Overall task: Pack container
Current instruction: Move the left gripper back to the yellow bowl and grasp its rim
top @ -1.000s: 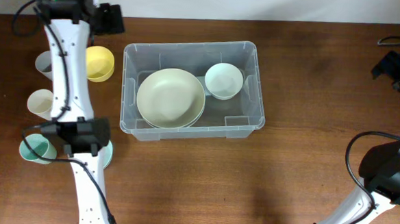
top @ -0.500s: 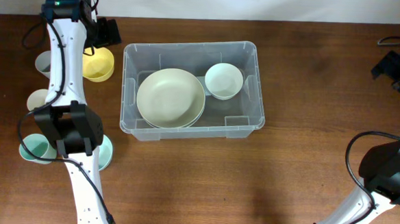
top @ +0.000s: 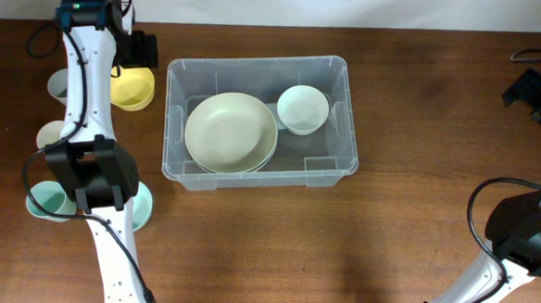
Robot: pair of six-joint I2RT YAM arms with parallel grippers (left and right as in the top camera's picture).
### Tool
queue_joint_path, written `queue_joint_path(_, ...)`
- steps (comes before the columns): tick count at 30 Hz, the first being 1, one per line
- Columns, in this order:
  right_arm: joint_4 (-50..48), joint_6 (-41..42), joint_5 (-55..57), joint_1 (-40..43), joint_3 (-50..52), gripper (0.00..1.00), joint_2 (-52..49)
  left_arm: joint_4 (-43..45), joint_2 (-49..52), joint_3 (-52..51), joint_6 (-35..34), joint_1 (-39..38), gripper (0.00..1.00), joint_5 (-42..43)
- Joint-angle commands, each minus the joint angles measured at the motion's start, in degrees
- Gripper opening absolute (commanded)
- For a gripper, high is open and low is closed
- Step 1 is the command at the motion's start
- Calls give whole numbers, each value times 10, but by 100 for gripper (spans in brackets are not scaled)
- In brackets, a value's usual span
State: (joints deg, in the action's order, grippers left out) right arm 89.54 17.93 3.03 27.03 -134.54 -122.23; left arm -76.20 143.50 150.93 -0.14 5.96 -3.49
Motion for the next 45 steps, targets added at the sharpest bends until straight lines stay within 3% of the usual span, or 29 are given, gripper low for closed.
queue_joint_path(1, 0, 1, 7, 4, 2, 99, -2, 5, 29, -9, 55, -2, 95, -6)
queue_joint_path(10, 0, 1, 7, 4, 2, 99, -2, -2, 87, -9, 103, -5, 93, 20)
queue_joint_path(22, 0, 1, 7, 4, 2, 99, -2, 2, 96, -9, 104, -5, 89, 21)
queue_joint_path(24, 0, 1, 7, 4, 2, 99, -2, 3, 100, -10, 106, -6, 84, 21)
queue_joint_path(35, 0, 1, 7, 4, 2, 99, -2, 1, 127, -10, 106, -8, 83, 20)
queue_joint_path(38, 0, 1, 7, 4, 2, 99, -2, 3, 127, -10, 108, -8, 68, 21)
queue_joint_path(45, 0, 1, 7, 4, 2, 99, -2, 7, 127, -10, 107, -8, 17, 20)
